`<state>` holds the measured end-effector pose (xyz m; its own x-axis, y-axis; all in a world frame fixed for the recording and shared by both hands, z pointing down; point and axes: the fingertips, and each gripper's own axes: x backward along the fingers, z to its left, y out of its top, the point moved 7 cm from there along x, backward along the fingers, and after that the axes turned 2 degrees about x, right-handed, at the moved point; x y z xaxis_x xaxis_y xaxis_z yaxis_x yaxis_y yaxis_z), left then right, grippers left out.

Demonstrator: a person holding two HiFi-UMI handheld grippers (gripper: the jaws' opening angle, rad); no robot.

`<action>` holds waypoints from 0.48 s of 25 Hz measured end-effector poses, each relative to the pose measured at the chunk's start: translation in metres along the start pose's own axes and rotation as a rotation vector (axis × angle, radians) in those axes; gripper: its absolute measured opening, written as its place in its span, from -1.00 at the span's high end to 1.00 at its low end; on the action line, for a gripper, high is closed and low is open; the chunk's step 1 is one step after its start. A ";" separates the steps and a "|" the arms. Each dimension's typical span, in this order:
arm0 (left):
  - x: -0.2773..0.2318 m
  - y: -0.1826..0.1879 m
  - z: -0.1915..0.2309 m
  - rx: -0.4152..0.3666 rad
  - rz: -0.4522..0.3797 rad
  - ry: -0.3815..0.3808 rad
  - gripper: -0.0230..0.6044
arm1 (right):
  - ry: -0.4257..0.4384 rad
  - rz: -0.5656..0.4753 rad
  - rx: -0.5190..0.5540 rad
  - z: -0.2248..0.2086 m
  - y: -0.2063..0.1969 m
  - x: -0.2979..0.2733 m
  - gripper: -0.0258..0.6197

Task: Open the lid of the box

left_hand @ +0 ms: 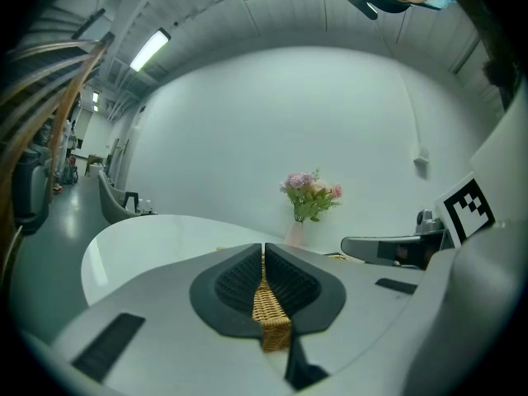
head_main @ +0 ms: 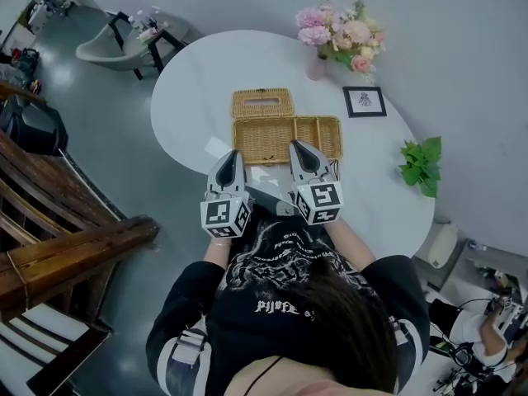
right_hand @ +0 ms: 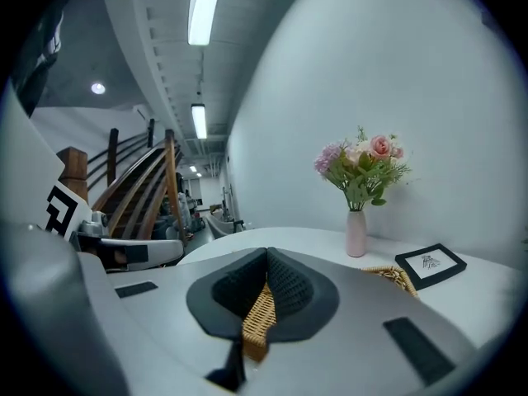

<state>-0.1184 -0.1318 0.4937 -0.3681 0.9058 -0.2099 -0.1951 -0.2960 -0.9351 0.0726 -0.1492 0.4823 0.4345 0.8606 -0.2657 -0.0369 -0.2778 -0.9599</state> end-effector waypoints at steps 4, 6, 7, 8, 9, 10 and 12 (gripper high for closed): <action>0.000 -0.001 0.000 0.009 -0.003 0.008 0.84 | -0.028 0.011 0.041 -0.005 0.000 0.003 0.84; -0.001 -0.001 0.000 0.006 -0.002 0.009 0.84 | -0.030 0.017 0.061 -0.005 0.001 0.002 0.84; -0.002 -0.001 0.000 0.005 -0.001 0.008 0.84 | -0.027 0.017 0.066 -0.005 0.002 0.002 0.84; -0.002 -0.001 -0.001 0.004 0.000 0.007 0.84 | -0.023 0.016 0.069 -0.004 0.002 0.001 0.84; -0.003 -0.001 -0.001 0.003 0.000 0.005 0.84 | -0.021 0.015 0.072 -0.004 0.002 0.001 0.84; -0.003 -0.001 -0.001 0.001 0.000 0.005 0.84 | -0.020 0.014 0.077 -0.004 0.002 0.000 0.84; -0.005 -0.002 -0.002 -0.002 0.002 0.004 0.84 | -0.019 0.016 0.086 -0.004 0.002 0.000 0.84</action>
<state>-0.1145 -0.1349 0.4957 -0.3644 0.9066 -0.2130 -0.1925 -0.2971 -0.9352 0.0763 -0.1514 0.4812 0.4162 0.8645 -0.2819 -0.1209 -0.2547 -0.9594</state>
